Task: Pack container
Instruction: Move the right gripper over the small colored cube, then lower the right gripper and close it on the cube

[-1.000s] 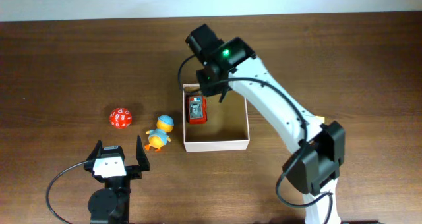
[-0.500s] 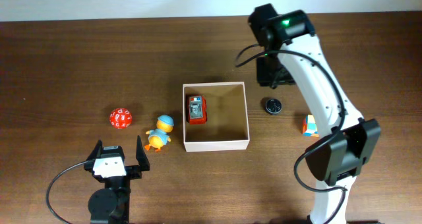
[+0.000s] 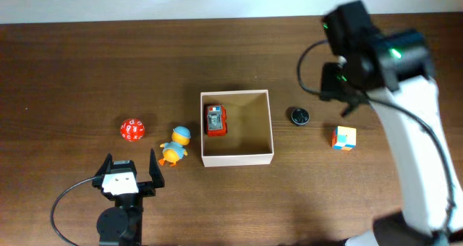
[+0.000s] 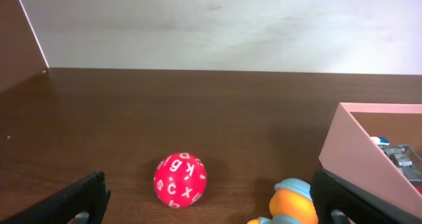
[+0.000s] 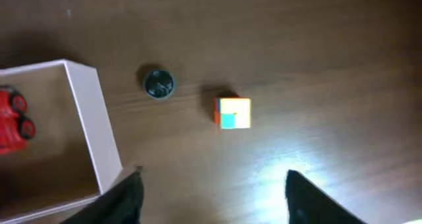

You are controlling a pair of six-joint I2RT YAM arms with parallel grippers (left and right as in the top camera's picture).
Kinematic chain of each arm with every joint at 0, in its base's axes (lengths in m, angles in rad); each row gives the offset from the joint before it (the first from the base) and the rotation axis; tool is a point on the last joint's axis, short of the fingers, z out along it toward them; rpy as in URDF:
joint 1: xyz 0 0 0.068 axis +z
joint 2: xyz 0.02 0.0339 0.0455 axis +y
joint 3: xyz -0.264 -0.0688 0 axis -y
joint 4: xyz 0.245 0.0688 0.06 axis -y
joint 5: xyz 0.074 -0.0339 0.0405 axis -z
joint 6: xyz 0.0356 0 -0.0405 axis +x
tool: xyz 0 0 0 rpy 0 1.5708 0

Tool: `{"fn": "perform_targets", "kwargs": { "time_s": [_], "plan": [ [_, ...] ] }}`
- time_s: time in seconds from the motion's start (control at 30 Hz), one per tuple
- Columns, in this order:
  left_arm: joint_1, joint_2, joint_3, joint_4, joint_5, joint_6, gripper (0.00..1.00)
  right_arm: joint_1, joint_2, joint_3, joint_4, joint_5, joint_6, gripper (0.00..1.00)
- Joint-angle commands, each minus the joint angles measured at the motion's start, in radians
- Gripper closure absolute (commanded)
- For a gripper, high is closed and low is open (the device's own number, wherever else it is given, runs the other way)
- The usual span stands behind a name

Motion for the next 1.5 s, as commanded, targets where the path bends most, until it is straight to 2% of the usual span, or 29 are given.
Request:
{"fn": "perform_targets", "kwargs": {
  "time_s": [0.0,0.23,0.5,0.6,1.0,1.27,1.47],
  "plan": [
    [0.006,-0.006,-0.005,0.002,-0.007,-0.009,0.01,-0.024,-0.036,-0.146,0.015,0.052,0.06,0.33],
    [0.006,-0.006,-0.005,0.002,-0.007,-0.009,0.01,-0.118,-0.12,-0.543,0.262,-0.026,0.066,0.32],
    [0.006,-0.006,-0.005,0.002,-0.007,-0.009,0.01,-0.307,-0.132,-0.853,0.603,-0.269,-0.104,0.29],
    [0.006,-0.006,-0.005,0.002,-0.007,-0.009,0.01,-0.348,-0.132,-0.907,0.681,-0.334,-0.169,0.28],
    [0.006,-0.006,-0.005,0.002,-0.007,-0.009,0.01,-0.362,-0.118,-1.033,0.818,-0.359,-0.359,0.26],
    [0.006,-0.006,-0.005,0.002,-0.007,-0.009,0.01,-0.363,-0.09,-1.053,0.86,-0.312,-0.377,0.18],
    [0.006,-0.006,-0.005,0.002,-0.007,-0.009,0.01,-0.363,-0.053,-1.054,0.904,-0.276,-0.377,0.17]
  ]
}}
